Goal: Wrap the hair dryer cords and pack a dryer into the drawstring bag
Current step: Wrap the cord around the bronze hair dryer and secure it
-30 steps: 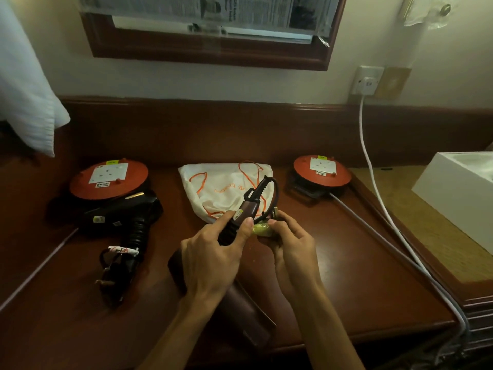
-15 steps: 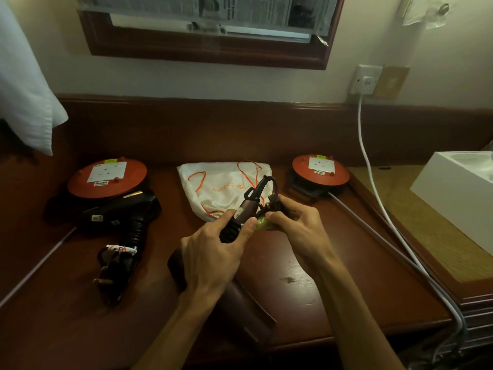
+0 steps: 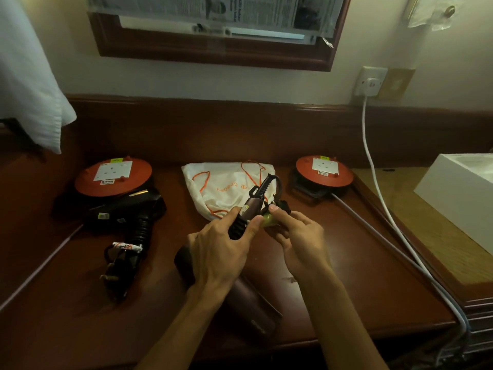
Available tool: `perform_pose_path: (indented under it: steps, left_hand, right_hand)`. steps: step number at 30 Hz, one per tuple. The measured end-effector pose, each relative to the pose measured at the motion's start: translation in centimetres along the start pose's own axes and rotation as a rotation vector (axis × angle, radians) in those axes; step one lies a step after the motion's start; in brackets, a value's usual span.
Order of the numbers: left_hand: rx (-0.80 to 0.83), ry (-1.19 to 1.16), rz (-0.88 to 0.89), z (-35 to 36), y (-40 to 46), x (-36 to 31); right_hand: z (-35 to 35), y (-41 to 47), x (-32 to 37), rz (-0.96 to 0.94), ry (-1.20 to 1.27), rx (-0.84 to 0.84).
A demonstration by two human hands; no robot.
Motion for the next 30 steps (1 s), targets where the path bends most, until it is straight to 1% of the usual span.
perform_pose_path:
  steps: [4, 7, 11, 13, 16, 18, 23, 26, 30]
  left_hand:
    - [0.057, 0.003, -0.018, 0.0, 0.3, 0.2]
    - [0.134, -0.060, -0.040, -0.7, 1.5, 0.0]
    - [0.220, -0.168, -0.050, -0.8, 3.0, -0.3]
    - [0.203, -0.209, -0.059, -0.5, 3.2, -0.4]
    - [0.190, -0.422, -0.080, 0.7, 3.6, -0.4]
    - [0.169, -0.491, -0.052, 1.2, 3.7, -0.5]
    - [0.195, -0.511, -0.025, 2.8, 3.9, 0.2]
    - [0.231, -0.522, -0.016, 2.9, 4.0, 0.3]
    - [0.278, -0.522, -0.018, 3.2, 4.1, 0.2]
  right_hand:
    - [-0.1, 0.7, 1.1, -0.075, -0.180, 0.003]
    - [0.0, 1.2, 1.9, -0.098, -0.247, 0.069]
    - [0.5, 1.7, 3.3, -0.116, -0.276, 0.183]
    - [0.7, 1.8, 3.8, -0.121, -0.307, 0.228]
    - [0.6, 2.2, 4.2, -0.134, -0.340, 0.283]
    - [0.6, 2.4, 4.5, -0.153, -0.351, 0.344]
    - [0.3, 2.8, 4.9, -0.200, -0.361, 0.503]
    - [-0.5, 3.1, 4.7, -0.196, -0.373, 0.541]
    - [-0.8, 3.4, 5.3, -0.225, -0.489, 0.636]
Point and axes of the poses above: each hand's wrist, its own y-axis towards the middle knuckle, its own z-axis out of the palm, x = y × z, the point moved 4 cm from there along y, towards the middle knuckle, and after that the axes turned 1 degree about -x, right-handed, at the moved point
